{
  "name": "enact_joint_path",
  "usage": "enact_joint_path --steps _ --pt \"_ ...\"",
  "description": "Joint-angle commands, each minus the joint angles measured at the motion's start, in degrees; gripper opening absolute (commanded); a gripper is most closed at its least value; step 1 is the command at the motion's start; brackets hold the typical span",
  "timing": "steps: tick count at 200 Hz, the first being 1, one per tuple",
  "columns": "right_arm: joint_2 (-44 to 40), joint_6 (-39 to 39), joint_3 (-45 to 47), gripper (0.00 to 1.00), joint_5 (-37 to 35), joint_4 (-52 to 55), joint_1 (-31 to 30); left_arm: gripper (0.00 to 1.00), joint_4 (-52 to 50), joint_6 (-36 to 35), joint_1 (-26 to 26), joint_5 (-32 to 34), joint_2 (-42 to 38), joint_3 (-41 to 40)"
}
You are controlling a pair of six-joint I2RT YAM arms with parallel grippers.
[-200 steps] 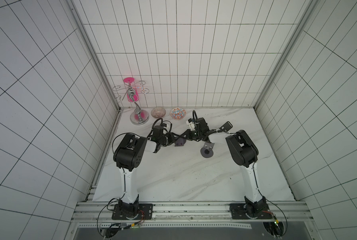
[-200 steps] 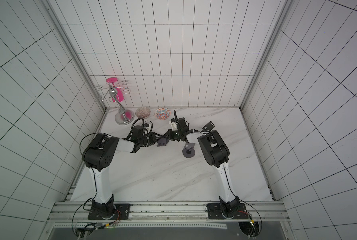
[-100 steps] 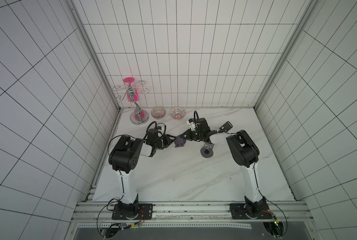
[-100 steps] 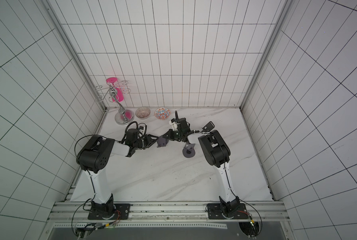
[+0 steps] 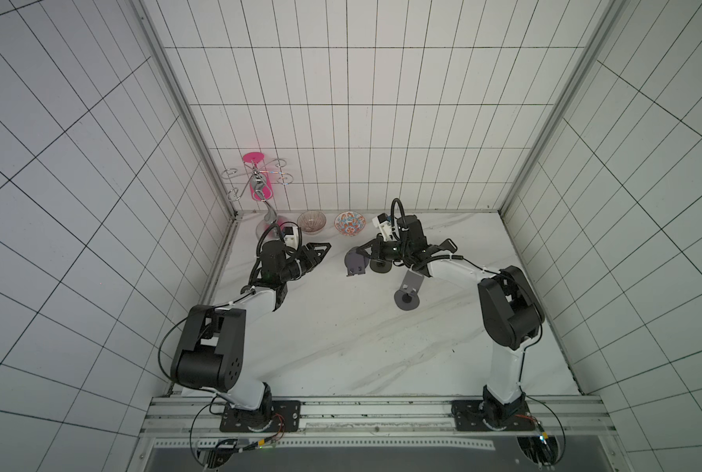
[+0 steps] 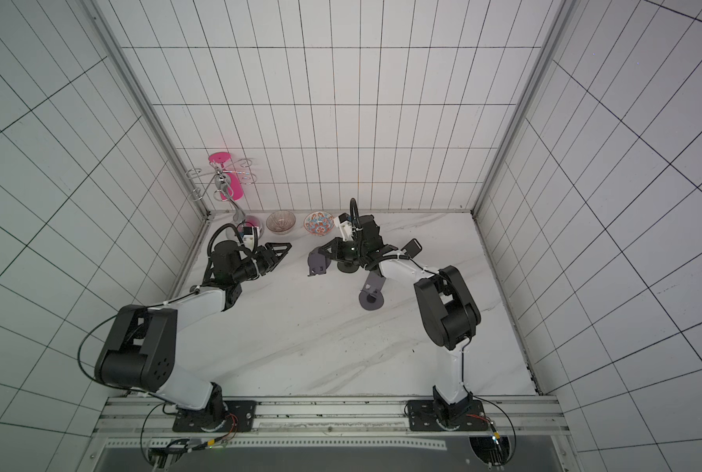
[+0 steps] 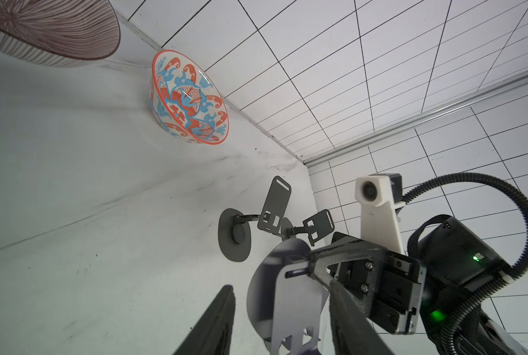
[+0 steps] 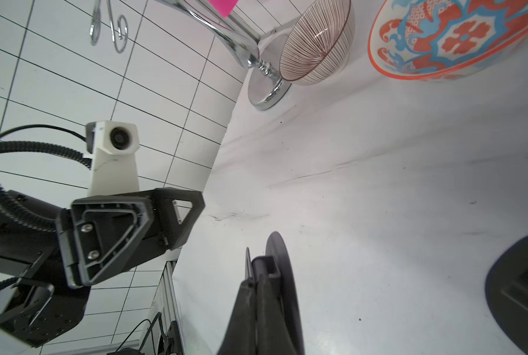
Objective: Open the phone stand
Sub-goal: Pick up the phone stand at the center of the board, then open the phone stand.
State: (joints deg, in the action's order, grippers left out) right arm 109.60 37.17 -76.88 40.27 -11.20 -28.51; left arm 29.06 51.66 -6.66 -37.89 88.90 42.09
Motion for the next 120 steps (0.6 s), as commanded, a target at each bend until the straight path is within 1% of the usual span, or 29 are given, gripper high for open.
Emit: enact_joint_path --steps 1,23,49,57,74,100,120 --pt "-3.59 0.28 3.66 0.00 1.57 1.11 0.17 0.52 -2.05 0.37 0.03 -2.32 -2.61 -2.24" --pt "-8.36 0.93 4.68 0.00 3.11 1.36 0.28 0.52 -5.35 -1.62 0.05 -5.89 -6.83 -3.81" --pt "-14.86 1.78 4.97 0.00 6.78 3.61 1.07 0.51 -10.59 -3.66 -0.03 -9.97 -15.39 -5.98" --pt "-17.01 3.24 5.84 0.00 8.77 2.76 1.73 0.51 -11.54 -3.61 -0.16 -11.36 -17.95 -6.49" --pt "-21.30 8.91 8.46 0.00 12.97 -2.14 3.37 0.49 -13.47 -3.41 -1.30 -13.85 -23.00 -6.82" --pt "-26.85 14.49 11.53 0.00 16.58 -6.06 4.39 0.49 -21.11 -6.30 -4.04 -14.14 -27.88 -5.20" --pt "-29.94 17.76 13.75 0.00 18.35 -8.51 3.91 0.49 -18.42 -3.27 -5.52 -15.39 -30.27 -5.67"
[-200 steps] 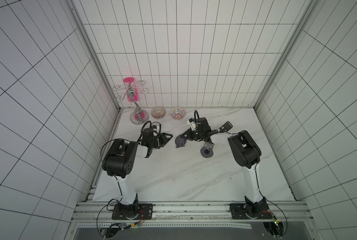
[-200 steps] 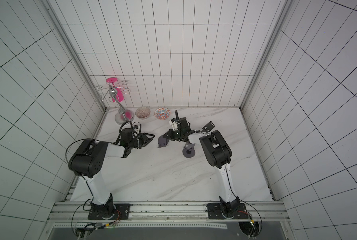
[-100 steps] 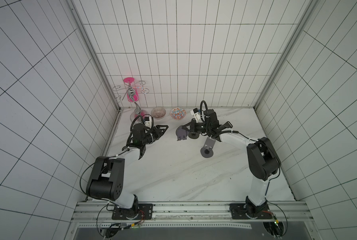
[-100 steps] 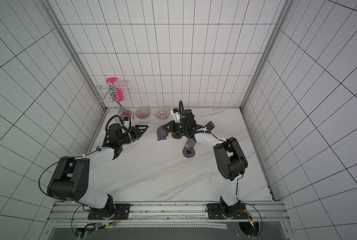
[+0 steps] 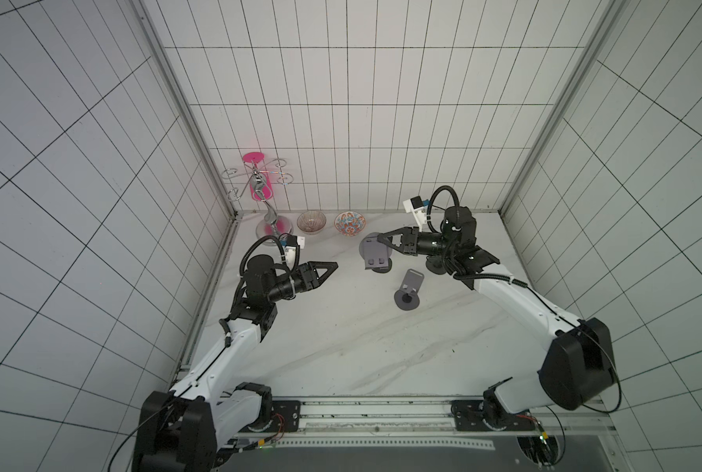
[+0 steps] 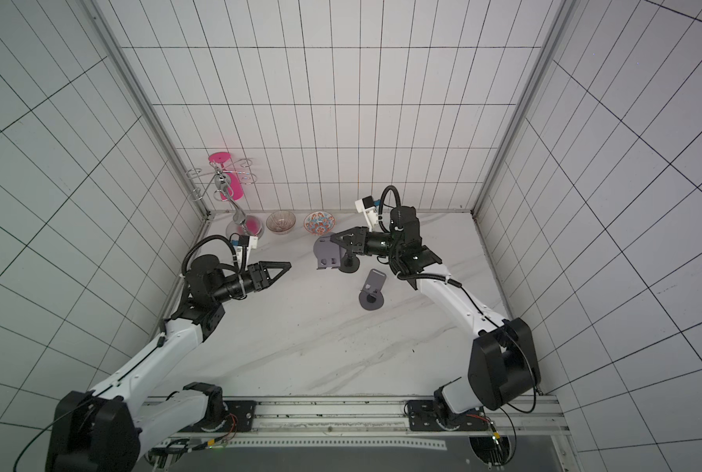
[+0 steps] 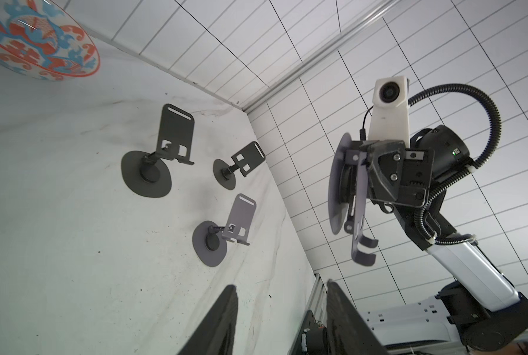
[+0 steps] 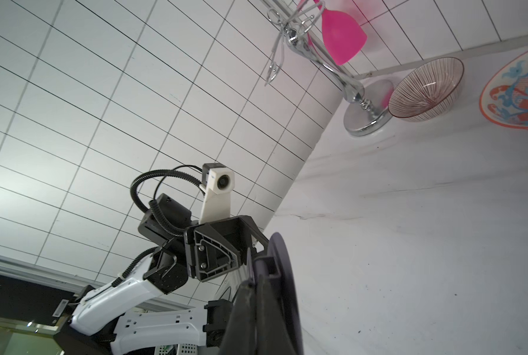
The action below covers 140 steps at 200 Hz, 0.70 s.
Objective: Open the phone stand
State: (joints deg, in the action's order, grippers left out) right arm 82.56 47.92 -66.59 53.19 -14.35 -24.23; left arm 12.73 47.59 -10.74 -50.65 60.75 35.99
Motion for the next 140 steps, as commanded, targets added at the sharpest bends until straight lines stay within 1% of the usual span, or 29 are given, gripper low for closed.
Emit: enact_joint_path --steps 1,20,30,82,106,140 --pt "-2.96 7.18 3.65 0.00 5.48 -5.61 -0.42 0.49 -1.92 0.95 -1.54 -2.71 -2.26 0.41" --pt "-4.82 11.73 6.35 0.00 6.27 -11.08 -0.92 0.49 -1.21 1.77 -3.73 -2.73 -3.65 1.16" --pt "-5.76 12.91 7.37 0.00 6.18 -12.10 -1.47 0.50 -1.24 1.88 -4.90 -2.47 -3.97 1.81" --pt "-9.75 13.20 10.51 0.00 5.62 -12.26 -3.09 0.50 -2.01 1.67 -9.32 -1.44 -3.84 4.57" --pt "-10.48 13.56 11.11 0.00 5.96 -12.96 -3.77 0.50 -2.99 0.78 -9.96 -0.54 -3.37 5.15" --pt "-10.76 13.34 13.27 0.00 5.07 -13.59 -5.17 0.48 -2.62 0.97 -10.78 -0.92 -2.31 6.27"
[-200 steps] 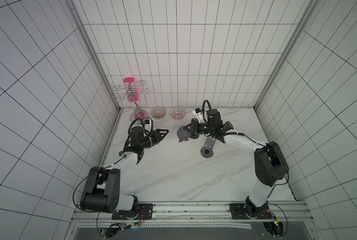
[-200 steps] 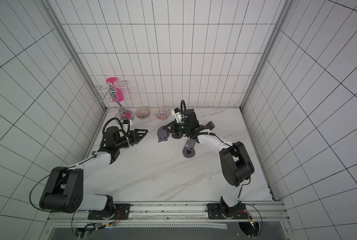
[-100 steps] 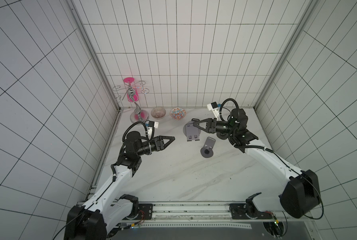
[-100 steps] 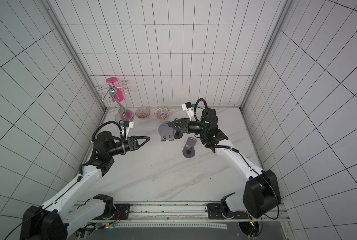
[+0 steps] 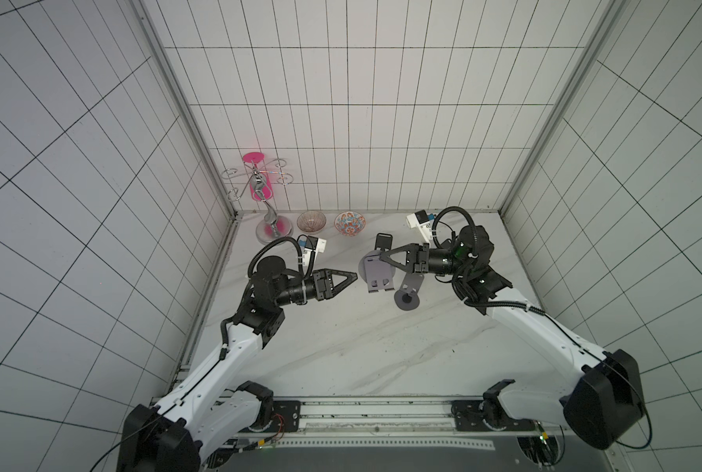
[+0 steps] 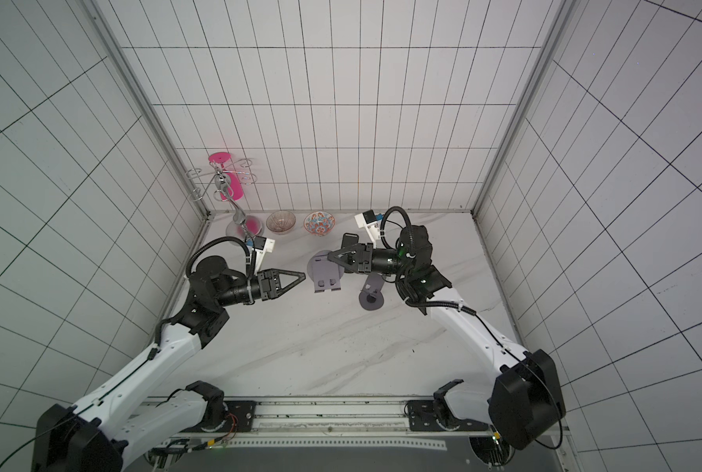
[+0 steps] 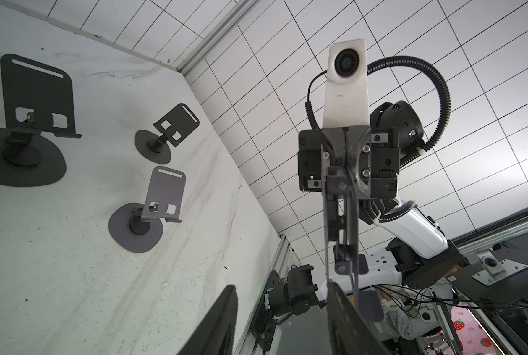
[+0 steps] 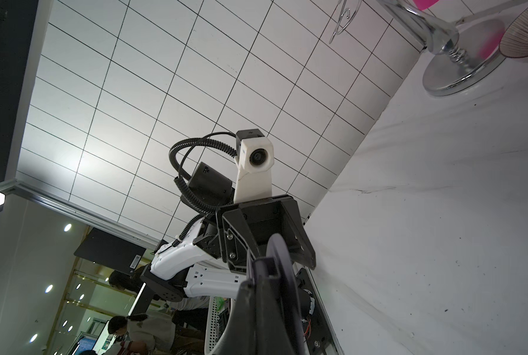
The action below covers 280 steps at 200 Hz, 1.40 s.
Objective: Open the phone stand
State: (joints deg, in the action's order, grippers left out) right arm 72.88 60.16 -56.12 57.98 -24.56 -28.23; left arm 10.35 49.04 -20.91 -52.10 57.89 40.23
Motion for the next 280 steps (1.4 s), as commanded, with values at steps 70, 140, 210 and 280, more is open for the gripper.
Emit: enact_joint_path --steps 70,140,210,280 --pt "0.95 4.59 5.40 0.00 0.12 -10.77 -1.57 0.45 -2.04 -2.16 -1.59 1.21 2.42 2.68" --pt "1.73 6.42 5.83 0.00 0.75 -13.24 -2.64 0.32 -1.10 -2.49 -2.72 0.92 4.66 2.31" --pt "6.40 9.85 7.42 0.00 0.56 -20.46 -4.57 0.10 4.93 1.03 -3.43 -2.27 7.23 2.51" --pt "9.40 15.24 4.72 0.00 -0.06 -31.62 -4.50 0.00 7.82 4.10 -3.49 -5.03 7.94 1.33"
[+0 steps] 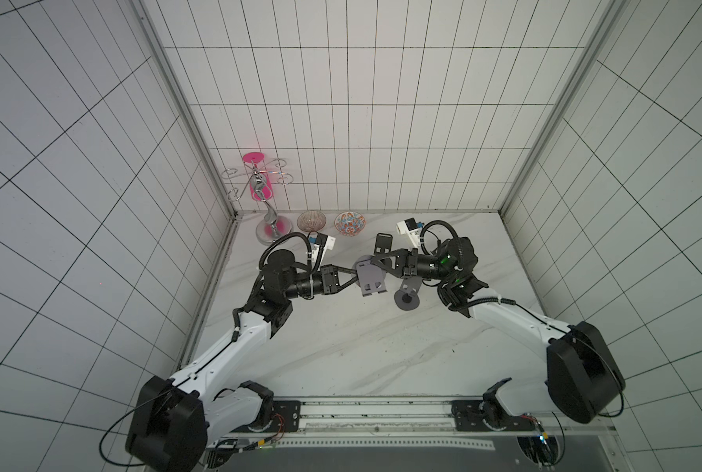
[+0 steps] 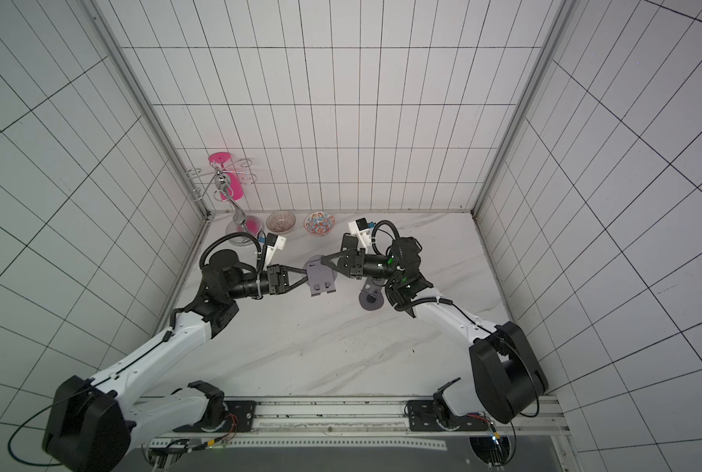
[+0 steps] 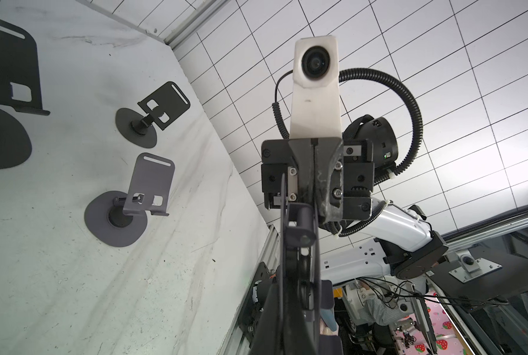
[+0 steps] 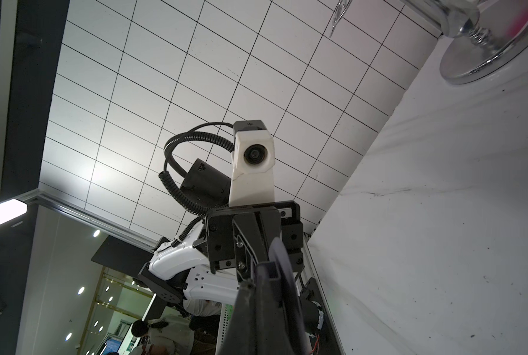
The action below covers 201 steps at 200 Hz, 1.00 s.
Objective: Open the phone stand
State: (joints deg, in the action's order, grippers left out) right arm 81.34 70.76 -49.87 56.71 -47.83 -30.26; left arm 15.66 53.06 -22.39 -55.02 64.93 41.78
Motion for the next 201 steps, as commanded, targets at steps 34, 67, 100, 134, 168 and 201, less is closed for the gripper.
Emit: enact_joint_path --steps 34,67,100,134,168,201 --pt "-0.32 2.92 -5.41 0.00 0.79 -8.71 -2.18 0.00 -9.02 -4.18 -1.89 -0.94 3.36 1.32" --pt "-2.17 0.86 -8.21 0.00 0.08 -8.02 -1.31 0.00 -16.15 -7.35 -1.78 -0.79 8.15 0.91" --pt "-4.91 -1.95 -10.02 0.00 -0.41 -5.63 0.18 0.00 -18.09 -8.79 -1.65 -0.58 11.37 0.67" --pt "-7.06 -4.05 -10.11 0.00 -1.04 -6.63 0.47 0.00 -18.36 -9.20 -1.25 -1.61 14.47 0.83" --pt "-7.65 -3.22 -8.08 0.00 -2.75 -12.75 0.94 0.00 -17.81 -9.34 -0.99 -3.58 17.61 0.72" --pt "-6.25 2.43 -6.98 0.00 -4.26 -24.90 1.77 0.00 -17.76 -9.81 -0.99 -5.25 19.48 0.63"
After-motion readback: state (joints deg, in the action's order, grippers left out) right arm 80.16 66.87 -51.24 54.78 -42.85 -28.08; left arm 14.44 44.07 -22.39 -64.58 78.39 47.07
